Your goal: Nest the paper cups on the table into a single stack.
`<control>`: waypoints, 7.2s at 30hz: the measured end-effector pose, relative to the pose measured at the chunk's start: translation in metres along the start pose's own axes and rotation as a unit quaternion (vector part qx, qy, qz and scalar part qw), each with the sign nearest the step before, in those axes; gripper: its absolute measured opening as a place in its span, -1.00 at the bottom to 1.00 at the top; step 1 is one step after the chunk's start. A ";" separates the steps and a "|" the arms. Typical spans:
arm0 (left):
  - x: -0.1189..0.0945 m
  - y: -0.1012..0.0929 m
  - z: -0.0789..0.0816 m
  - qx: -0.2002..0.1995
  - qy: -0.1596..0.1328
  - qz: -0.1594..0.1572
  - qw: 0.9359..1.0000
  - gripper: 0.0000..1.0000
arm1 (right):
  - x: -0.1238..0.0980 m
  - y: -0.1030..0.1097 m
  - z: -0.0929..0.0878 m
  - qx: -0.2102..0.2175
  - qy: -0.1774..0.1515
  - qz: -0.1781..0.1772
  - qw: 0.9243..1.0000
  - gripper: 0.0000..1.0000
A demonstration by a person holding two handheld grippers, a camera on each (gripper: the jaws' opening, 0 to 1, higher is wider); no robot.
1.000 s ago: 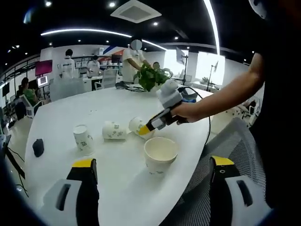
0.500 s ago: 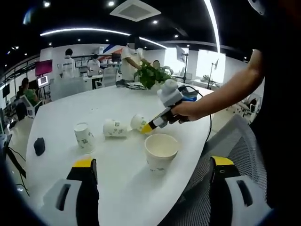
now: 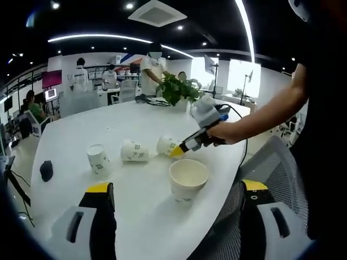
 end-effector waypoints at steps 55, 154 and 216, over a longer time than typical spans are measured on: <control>0.030 -0.003 0.057 0.036 -0.037 -0.089 0.995 -0.11 | -0.097 0.097 0.013 -0.128 -0.053 0.251 0.958 -0.26; 0.024 -0.025 0.060 0.245 0.094 -0.266 0.928 -1.00 | -0.123 0.078 -0.017 -0.194 -0.053 0.204 0.958 0.95; 0.063 -0.034 0.033 0.334 0.183 -0.289 0.878 -1.00 | -0.120 0.080 -0.041 -0.187 -0.042 0.172 0.966 0.84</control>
Point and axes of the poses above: the point that each gripper's makers call its tool centre point, and the gripper's own axes: x roughly forward along the fingers, y roughly to its left, z roughly out of its top, the point moved 7 cm from there along -x, roughly backward along the fingers, and after that the axes turned 9 degrees about z, right-handed, at the moved point
